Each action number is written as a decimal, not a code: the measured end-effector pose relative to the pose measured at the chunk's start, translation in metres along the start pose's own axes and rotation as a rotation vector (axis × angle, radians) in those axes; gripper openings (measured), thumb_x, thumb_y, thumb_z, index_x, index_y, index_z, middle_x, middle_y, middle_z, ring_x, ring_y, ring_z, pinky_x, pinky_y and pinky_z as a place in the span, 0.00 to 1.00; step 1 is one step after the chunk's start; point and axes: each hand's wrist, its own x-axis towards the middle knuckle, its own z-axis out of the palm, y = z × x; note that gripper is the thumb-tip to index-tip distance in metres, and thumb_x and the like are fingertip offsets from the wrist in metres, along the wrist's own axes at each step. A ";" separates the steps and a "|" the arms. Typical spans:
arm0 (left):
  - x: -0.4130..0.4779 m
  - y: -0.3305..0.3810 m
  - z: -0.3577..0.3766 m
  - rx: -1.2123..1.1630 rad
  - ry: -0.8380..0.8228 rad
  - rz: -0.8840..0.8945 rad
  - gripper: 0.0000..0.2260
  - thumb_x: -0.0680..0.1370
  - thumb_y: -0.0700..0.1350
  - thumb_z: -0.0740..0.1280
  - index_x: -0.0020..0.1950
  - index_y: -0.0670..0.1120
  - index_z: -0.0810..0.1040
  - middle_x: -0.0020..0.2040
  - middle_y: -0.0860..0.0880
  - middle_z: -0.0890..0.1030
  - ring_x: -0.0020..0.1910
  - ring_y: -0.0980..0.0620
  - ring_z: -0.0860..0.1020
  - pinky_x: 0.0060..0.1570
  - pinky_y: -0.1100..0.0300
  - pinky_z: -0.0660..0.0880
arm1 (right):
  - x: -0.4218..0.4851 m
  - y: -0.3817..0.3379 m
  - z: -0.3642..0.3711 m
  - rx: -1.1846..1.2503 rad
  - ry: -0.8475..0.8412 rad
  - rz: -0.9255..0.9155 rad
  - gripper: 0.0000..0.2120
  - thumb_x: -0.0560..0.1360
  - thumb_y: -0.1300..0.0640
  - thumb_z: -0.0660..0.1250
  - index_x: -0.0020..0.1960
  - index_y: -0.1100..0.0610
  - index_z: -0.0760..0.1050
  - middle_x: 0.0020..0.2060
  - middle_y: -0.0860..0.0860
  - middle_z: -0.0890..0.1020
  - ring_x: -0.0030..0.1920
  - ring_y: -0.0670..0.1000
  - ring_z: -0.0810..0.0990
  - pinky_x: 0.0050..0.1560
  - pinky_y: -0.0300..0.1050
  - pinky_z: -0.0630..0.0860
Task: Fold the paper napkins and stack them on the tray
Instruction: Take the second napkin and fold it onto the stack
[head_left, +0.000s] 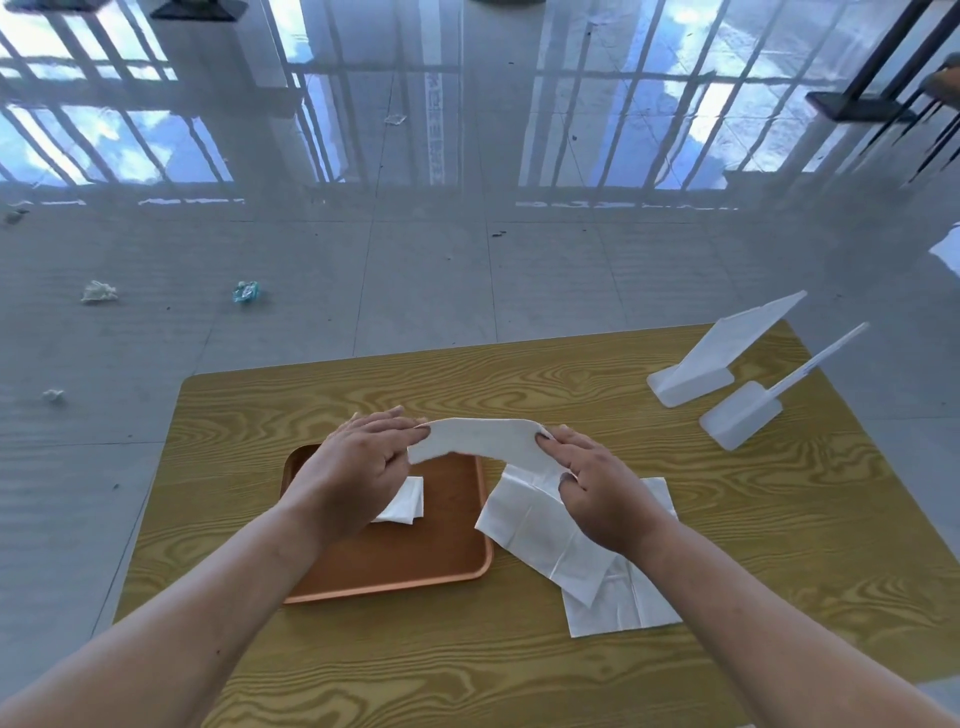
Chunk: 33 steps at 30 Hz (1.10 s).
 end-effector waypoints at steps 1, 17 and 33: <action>0.001 0.003 0.000 -0.105 0.031 -0.060 0.15 0.83 0.46 0.69 0.66 0.60 0.84 0.65 0.69 0.79 0.73 0.68 0.70 0.76 0.59 0.66 | -0.001 -0.003 -0.001 0.092 0.021 0.037 0.26 0.80 0.67 0.59 0.75 0.52 0.75 0.69 0.40 0.76 0.70 0.39 0.72 0.72 0.36 0.65; 0.028 0.053 -0.045 -1.029 -0.108 -0.373 0.25 0.69 0.39 0.65 0.64 0.55 0.80 0.47 0.43 0.74 0.44 0.43 0.73 0.44 0.48 0.70 | 0.016 -0.045 -0.002 1.017 -0.348 0.317 0.26 0.76 0.50 0.73 0.72 0.54 0.74 0.63 0.62 0.82 0.56 0.60 0.81 0.64 0.61 0.77; 0.005 -0.001 -0.027 -0.358 0.137 -0.591 0.28 0.72 0.73 0.64 0.62 0.54 0.74 0.55 0.51 0.84 0.53 0.49 0.83 0.52 0.48 0.78 | 0.031 -0.068 0.032 1.070 -0.337 0.312 0.16 0.78 0.65 0.72 0.66 0.68 0.80 0.56 0.59 0.85 0.57 0.57 0.82 0.63 0.55 0.76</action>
